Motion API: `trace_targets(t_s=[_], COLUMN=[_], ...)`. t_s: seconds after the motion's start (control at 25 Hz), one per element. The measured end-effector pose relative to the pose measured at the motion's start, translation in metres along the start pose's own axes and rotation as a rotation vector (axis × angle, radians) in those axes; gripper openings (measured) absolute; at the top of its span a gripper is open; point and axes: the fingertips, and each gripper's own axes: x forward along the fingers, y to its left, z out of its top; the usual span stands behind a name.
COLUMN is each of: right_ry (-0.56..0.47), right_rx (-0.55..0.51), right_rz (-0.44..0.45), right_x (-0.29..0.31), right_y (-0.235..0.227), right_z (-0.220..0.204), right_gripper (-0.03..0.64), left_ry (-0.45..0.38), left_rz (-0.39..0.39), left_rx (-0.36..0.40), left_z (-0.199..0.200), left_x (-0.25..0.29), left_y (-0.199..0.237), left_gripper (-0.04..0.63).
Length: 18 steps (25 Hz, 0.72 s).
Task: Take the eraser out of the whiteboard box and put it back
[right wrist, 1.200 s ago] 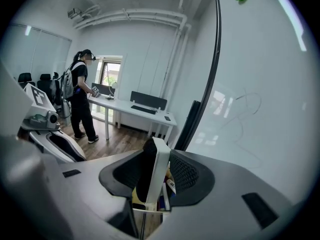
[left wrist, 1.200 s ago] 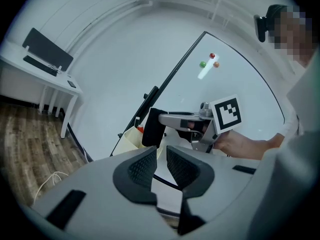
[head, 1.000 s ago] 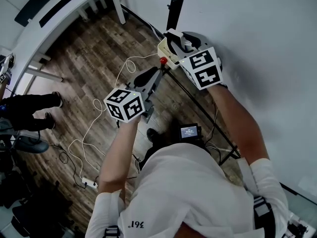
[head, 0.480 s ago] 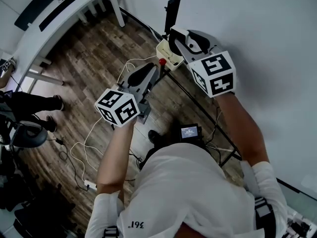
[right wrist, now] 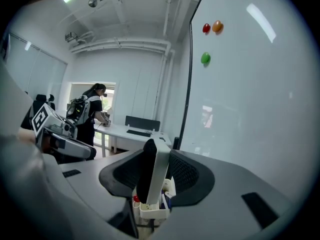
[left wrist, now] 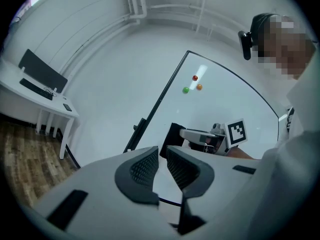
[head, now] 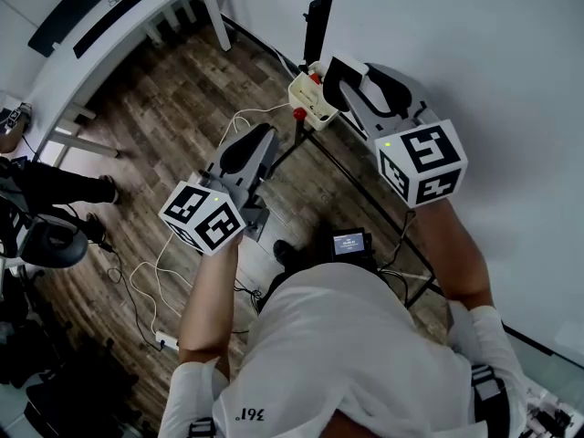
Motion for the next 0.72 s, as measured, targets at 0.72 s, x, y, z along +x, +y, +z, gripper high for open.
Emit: trace_targets(t_s=[0.72], right_ry=[-0.029], right_rx=[0.104], right_rz=[0.001], right_x=[-0.061], right_y=[0.009], right_z=[-0.019], right_gripper=[0.175], left_ry=[-0.020], left_rz=[0.040], left_rx=[-0.051], left_z=[-0.024], left_x=[-0.043], left_y=[-0.030], left_gripper=[0.051])
